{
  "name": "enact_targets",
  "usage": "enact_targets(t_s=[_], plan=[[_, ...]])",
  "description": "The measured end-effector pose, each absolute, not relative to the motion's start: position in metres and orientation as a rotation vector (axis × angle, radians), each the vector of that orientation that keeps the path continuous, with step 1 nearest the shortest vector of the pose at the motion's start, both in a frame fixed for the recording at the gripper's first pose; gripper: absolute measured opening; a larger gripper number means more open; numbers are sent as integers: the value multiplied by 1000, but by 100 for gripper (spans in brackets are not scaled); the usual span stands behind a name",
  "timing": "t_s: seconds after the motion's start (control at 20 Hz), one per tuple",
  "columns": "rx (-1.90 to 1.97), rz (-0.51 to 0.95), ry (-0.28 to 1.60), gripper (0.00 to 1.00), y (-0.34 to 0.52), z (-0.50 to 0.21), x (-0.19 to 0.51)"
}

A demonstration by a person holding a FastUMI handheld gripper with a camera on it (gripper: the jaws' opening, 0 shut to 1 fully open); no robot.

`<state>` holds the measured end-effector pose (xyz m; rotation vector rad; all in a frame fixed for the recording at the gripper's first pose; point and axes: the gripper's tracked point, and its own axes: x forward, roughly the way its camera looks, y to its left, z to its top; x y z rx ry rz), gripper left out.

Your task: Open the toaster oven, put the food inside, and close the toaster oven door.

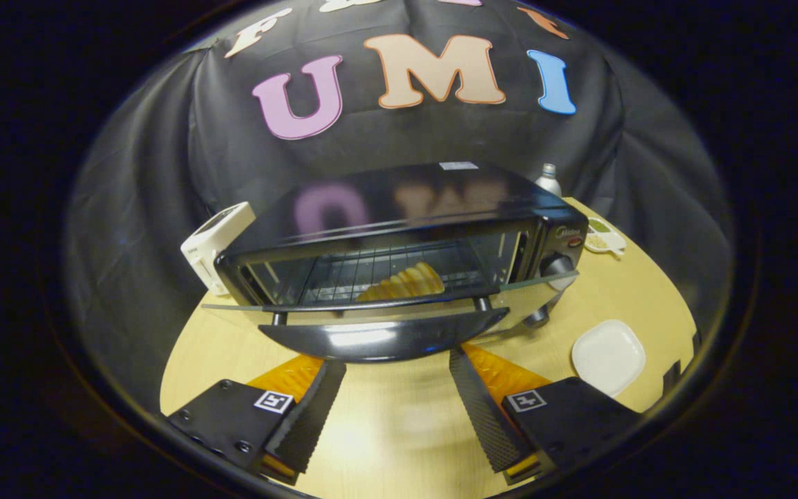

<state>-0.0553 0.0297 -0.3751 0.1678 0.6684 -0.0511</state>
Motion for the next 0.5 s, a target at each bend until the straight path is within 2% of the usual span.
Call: enact_targets(t_s=[0.5], plan=[[161, -60, 627, 96, 14, -352, -42]])
